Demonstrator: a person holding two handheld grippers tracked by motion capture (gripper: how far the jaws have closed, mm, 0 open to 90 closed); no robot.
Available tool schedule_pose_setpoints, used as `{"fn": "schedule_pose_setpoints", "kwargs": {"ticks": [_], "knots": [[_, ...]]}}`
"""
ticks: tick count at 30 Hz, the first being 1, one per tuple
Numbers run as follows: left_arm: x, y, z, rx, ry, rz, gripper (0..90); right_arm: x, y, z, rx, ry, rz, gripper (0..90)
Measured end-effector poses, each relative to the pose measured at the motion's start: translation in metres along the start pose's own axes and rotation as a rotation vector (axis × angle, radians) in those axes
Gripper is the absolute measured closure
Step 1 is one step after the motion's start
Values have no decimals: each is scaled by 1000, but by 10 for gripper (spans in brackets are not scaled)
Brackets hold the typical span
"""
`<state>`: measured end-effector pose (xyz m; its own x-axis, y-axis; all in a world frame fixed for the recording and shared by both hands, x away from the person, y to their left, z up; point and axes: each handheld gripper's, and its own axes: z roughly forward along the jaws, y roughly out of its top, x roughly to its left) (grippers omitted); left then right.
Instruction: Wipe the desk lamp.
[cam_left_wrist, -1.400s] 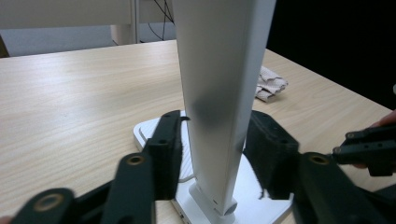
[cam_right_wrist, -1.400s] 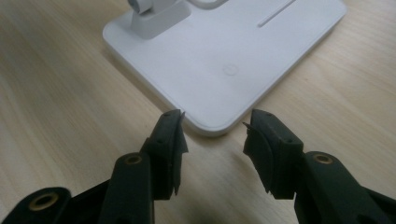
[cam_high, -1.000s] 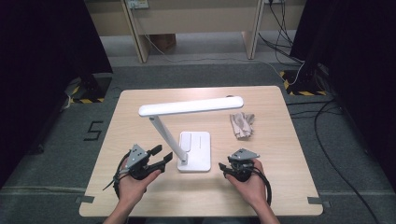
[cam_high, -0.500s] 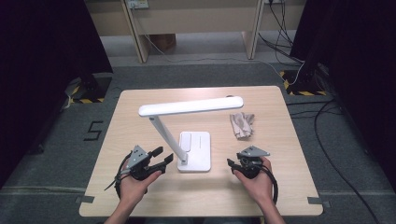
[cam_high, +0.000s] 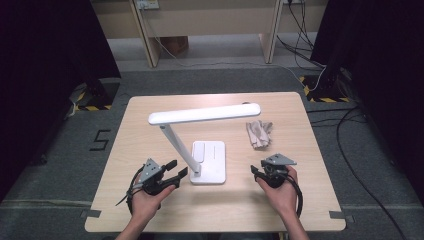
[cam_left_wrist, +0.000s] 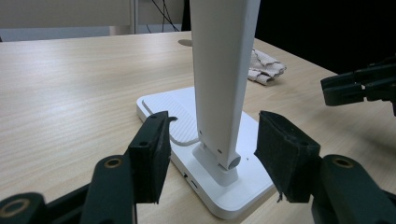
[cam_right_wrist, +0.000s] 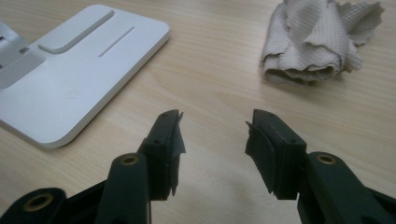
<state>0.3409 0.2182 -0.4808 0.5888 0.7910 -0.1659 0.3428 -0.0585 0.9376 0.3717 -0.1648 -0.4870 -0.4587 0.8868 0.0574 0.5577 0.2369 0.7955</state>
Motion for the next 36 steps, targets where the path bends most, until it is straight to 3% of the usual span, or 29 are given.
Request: {"fn": "schedule_pose_setpoints", "kwargs": {"ticks": [4, 11, 15, 17, 20, 30, 36], "knots": [[0, -1, 0, 3, 2, 2, 441, -5, 3, 0, -5, -20, 11, 536], [0, -5, -2, 9, 3, 3, 443, -28, 24, 14, -13, -96, 14, 535], [1, -7, -4, 7, 3, 0, 444, -46, 49, 32, -8, -143, 14, 511], [2, -7, -4, 8, 5, -1, 444, -48, 53, 35, -6, -148, 17, 505], [3, -8, -4, 8, 5, -6, 444, -60, 67, 55, 27, -165, 29, 485], [3, -10, -4, 18, 1, -10, 444, -75, 65, 97, 114, -185, 28, 471], [3, -11, -3, 17, -11, -22, 446, -74, 64, 105, 142, -178, 14, 531]]}}
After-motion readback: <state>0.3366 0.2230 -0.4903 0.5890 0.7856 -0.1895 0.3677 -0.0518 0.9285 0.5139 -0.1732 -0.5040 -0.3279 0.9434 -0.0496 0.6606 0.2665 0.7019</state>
